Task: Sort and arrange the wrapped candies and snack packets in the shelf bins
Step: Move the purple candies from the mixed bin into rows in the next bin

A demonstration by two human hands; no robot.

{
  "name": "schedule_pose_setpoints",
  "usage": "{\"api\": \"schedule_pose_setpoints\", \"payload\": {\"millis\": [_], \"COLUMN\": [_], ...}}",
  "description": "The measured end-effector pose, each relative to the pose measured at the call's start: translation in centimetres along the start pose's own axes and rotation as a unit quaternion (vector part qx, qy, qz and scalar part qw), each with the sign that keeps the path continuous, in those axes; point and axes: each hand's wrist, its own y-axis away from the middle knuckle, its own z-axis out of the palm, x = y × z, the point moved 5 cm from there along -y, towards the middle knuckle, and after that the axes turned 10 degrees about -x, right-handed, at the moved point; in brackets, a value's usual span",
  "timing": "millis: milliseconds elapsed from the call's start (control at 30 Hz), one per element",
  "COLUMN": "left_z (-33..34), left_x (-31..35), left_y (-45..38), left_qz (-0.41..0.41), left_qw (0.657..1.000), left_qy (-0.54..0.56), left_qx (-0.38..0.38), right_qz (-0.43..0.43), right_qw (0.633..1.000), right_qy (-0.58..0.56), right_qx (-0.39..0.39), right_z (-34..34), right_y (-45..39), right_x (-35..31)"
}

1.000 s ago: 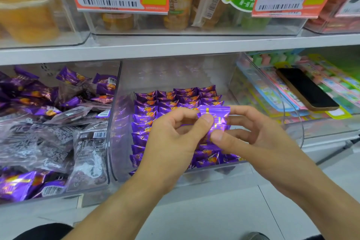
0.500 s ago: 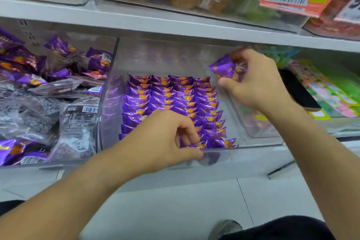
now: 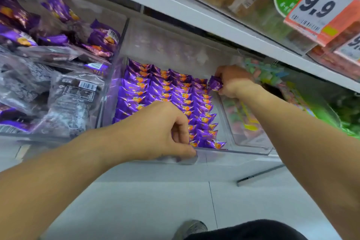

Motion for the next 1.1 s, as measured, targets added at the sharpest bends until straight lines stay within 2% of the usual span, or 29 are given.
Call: {"api": "schedule_pose_setpoints", "payload": {"millis": [267,433,533,700,1100], "left_z": [0.0,0.1,0.1,0.1,0.2], "left_x": [-0.3,-0.5,-0.6,-0.7,-0.6], "left_y": [-0.1,-0.4,-0.4,-0.2,-0.2], "left_qz": [0.003,-0.004,-0.003,-0.005,-0.005], "left_qw": [1.000,1.000,1.000,1.000,1.000], "left_qy": [0.003,0.006,-0.011,-0.013,-0.021], "left_qx": [-0.009,-0.018,-0.009,-0.010,-0.009], "right_qz": [0.023,0.010,-0.004,-0.034,-0.062], "right_qw": [0.999,0.999,0.997,0.996,0.996], "right_qy": [0.004,-0.038,-0.069,-0.050,-0.066], "right_qx": [0.040,0.018,-0.021,-0.070,0.004], "right_z": [-0.6,0.4,1.1,2.0,2.1], "right_y": [-2.0,-3.3,-3.4,-3.3,-2.8], "right_x": [0.4,-0.1,0.2,0.1,0.4]}}
